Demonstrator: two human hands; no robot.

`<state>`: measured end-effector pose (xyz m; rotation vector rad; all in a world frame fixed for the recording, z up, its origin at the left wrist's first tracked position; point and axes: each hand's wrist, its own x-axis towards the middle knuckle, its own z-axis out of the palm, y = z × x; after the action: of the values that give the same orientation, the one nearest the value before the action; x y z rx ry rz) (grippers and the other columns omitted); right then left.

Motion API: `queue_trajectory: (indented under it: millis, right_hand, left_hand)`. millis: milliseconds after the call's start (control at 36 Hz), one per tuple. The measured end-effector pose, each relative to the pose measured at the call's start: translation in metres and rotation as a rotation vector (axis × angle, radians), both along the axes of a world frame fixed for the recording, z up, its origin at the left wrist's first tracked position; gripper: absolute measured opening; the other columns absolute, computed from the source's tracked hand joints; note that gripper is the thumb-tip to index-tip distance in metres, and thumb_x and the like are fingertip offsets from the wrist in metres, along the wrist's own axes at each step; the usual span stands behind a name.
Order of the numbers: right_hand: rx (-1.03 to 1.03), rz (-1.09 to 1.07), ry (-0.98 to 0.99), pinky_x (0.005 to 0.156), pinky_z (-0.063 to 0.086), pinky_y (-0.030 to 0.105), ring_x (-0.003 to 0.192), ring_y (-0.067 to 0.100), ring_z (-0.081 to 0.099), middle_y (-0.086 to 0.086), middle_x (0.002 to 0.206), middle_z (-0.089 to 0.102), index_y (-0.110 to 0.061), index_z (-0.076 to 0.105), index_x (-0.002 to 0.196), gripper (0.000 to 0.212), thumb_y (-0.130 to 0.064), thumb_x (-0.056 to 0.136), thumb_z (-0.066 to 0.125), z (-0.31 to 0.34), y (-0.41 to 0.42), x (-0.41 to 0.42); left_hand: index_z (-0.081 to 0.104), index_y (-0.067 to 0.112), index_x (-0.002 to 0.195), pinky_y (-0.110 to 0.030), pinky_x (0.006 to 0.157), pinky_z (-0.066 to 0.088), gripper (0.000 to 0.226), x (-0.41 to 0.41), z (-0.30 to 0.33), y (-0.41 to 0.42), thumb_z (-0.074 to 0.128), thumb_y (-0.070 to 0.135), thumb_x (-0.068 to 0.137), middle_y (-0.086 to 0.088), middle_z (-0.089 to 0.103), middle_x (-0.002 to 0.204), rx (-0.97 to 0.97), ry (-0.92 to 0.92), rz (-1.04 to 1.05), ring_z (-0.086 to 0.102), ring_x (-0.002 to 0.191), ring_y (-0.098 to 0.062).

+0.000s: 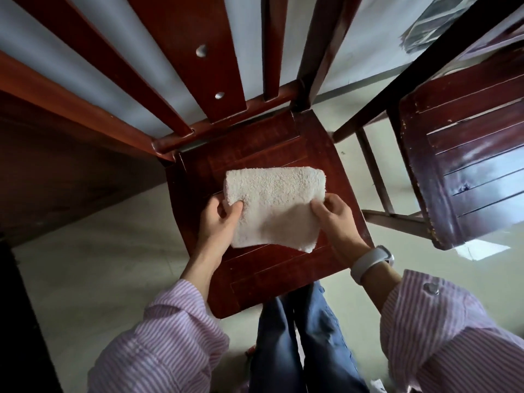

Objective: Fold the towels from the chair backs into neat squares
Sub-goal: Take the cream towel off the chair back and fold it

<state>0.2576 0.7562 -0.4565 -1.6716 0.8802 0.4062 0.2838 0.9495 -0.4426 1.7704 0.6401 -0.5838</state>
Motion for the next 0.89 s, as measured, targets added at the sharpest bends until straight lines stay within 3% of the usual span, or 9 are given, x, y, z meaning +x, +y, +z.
queue_trajectory:
  millis: [139,194,278,333,444,611,722,806,889]
  right_hand:
    - [-0.073,-0.054,-0.059,0.061,0.041,0.022,0.074,0.010,0.051,-0.002,0.085,0.055,-0.013,0.054,0.103,0.018,-0.023,0.096,0.040,0.068,-0.027,-0.017]
    - [0.028,-0.118,-0.008,0.062,0.045,0.027,0.072,0.013,0.052,-0.003,0.080,0.053,-0.016,0.056,0.092,0.025,-0.036,0.095,0.040,0.098,-0.042,-0.028]
    - [0.171,-0.191,0.063,0.075,0.048,0.040,0.081,0.020,0.057,0.002,0.089,0.061,-0.016,0.060,0.088,0.057,-0.070,0.073,0.050,0.139,-0.070,-0.041]
    - [0.244,-0.257,0.032,0.072,0.046,0.041,0.077,0.022,0.058,0.005,0.082,0.062,-0.010,0.062,0.083,0.050,-0.059,0.074,0.061,0.162,-0.095,-0.052]
    - [0.343,-0.441,-0.053,0.071,0.048,0.034,0.079,0.024,0.060,0.011,0.082,0.064,0.000,0.063,0.087,0.020,-0.019,0.088,0.058,0.197,-0.154,-0.077]
    - [0.028,-0.596,-0.151,0.072,0.047,0.036,0.081,0.018,0.056,0.006,0.089,0.062,-0.016,0.061,0.092,0.010,-0.019,0.090,0.052,0.234,-0.260,-0.131]
    - [-0.227,-0.584,-0.205,0.061,0.041,0.029,0.068,0.015,0.049,0.004,0.076,0.056,-0.002,0.057,0.086,0.019,-0.019,0.091,0.049,0.258,-0.347,-0.168]
    - [-0.330,-0.582,-0.219,0.053,0.035,0.017,0.061,0.009,0.044,-0.002,0.068,0.051,-0.009,0.052,0.078,0.018,-0.020,0.092,0.049,0.269,-0.414,-0.196]
    - [-0.392,-0.610,-0.221,0.062,0.037,0.029,0.066,0.014,0.046,0.001,0.071,0.053,-0.010,0.053,0.084,0.013,-0.021,0.091,0.051,0.279,-0.477,-0.222]
  left_hand:
    - [0.063,0.027,0.093,-0.019,0.077,0.053,0.008,-0.012,0.068,-0.025,0.057,0.024,0.089,0.009,0.069,0.095,-0.162,-0.032,0.016,0.065,0.090,-0.004]
    - [0.063,0.026,0.093,-0.022,0.082,0.050,0.009,-0.013,0.094,-0.041,0.054,0.024,0.091,0.010,0.067,0.097,-0.162,-0.037,0.009,0.063,0.093,-0.004]
    - [0.059,0.023,0.104,-0.006,0.077,0.045,0.018,-0.012,0.132,-0.074,0.044,0.022,0.096,0.015,0.062,0.100,-0.088,-0.122,-0.163,0.057,0.093,0.008]
    - [0.057,0.022,0.109,-0.004,0.078,0.043,0.022,-0.012,0.155,-0.101,0.038,0.022,0.098,0.014,0.061,0.103,-0.073,-0.140,-0.285,0.055,0.095,0.009]
    - [0.058,0.011,0.113,-0.028,0.092,0.041,0.027,-0.014,0.185,-0.167,0.037,0.017,0.097,-0.008,0.060,0.114,0.066,-0.280,-0.512,0.055,0.109,-0.020]
    - [0.037,0.013,0.139,-0.006,0.093,0.024,0.042,-0.040,0.231,-0.307,0.038,0.015,0.097,-0.004,0.043,0.140,0.105,-0.448,-0.758,0.039,0.123,-0.006]
    - [0.034,0.016,0.141,-0.008,0.095,0.023,0.043,-0.072,0.247,-0.406,0.037,0.018,0.098,-0.004,0.042,0.142,0.104,-0.507,-0.826,0.039,0.128,-0.012]
    - [0.032,0.013,0.141,-0.010,0.097,0.020,0.044,-0.096,0.256,-0.482,0.037,0.018,0.098,-0.007,0.039,0.143,0.122,-0.526,-0.852,0.036,0.131,-0.016]
    - [0.033,0.010,0.141,-0.017,0.103,0.022,0.045,-0.116,0.263,-0.555,0.040,0.013,0.096,-0.012,0.040,0.143,0.123,-0.583,-0.882,0.037,0.132,-0.022]
